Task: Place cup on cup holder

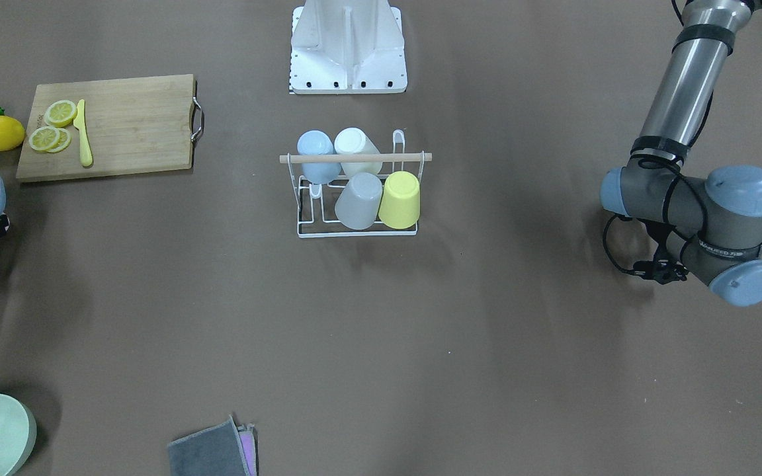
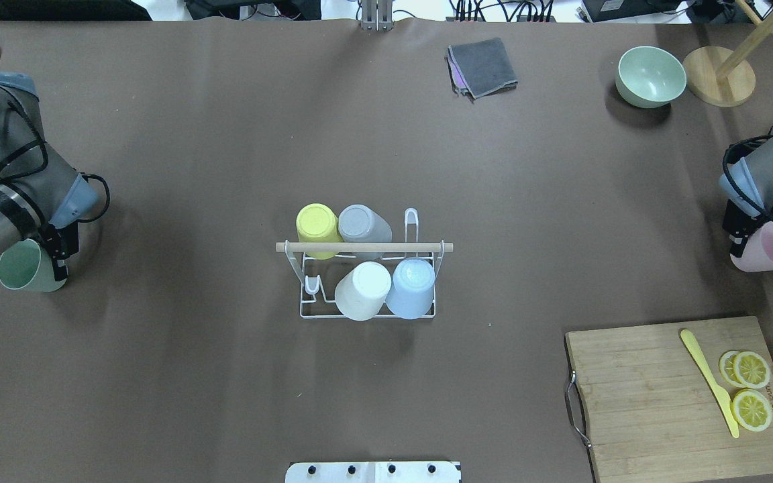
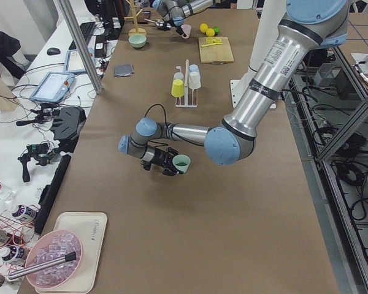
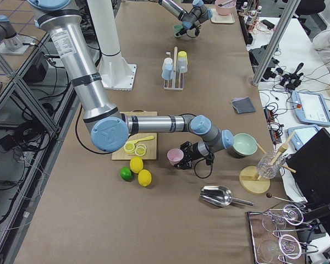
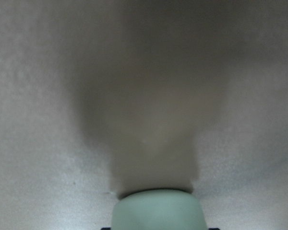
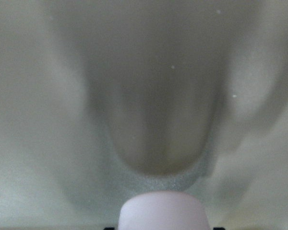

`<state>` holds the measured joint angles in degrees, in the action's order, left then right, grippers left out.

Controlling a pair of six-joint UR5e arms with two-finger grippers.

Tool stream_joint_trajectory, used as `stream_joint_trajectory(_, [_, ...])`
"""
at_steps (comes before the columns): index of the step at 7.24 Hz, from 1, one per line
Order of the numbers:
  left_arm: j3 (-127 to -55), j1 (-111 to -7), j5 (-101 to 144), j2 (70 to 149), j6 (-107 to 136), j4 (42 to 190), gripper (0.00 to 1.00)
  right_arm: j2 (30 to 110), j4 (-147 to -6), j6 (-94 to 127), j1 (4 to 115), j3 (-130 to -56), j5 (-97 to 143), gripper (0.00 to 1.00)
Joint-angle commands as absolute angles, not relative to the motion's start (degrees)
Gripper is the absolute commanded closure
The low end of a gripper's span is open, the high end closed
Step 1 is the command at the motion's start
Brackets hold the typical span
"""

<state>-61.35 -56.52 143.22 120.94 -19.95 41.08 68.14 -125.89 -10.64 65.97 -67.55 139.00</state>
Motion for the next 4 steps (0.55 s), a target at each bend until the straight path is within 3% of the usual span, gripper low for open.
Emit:
stream_joint_trajectory(1, [-62.48, -56.77, 142.21, 121.02, -20.13, 37.55, 1.0, 67.24, -125.77, -12.56, 68.28, -67.85, 139.57, 0.51])
stream_joint_trajectory(4, [-67.74, -60.81, 139.24, 121.03, -22.85, 32.34, 1.0, 67.24, -125.86, -18.08, 71.53, -68.47, 142.54, 0.51])
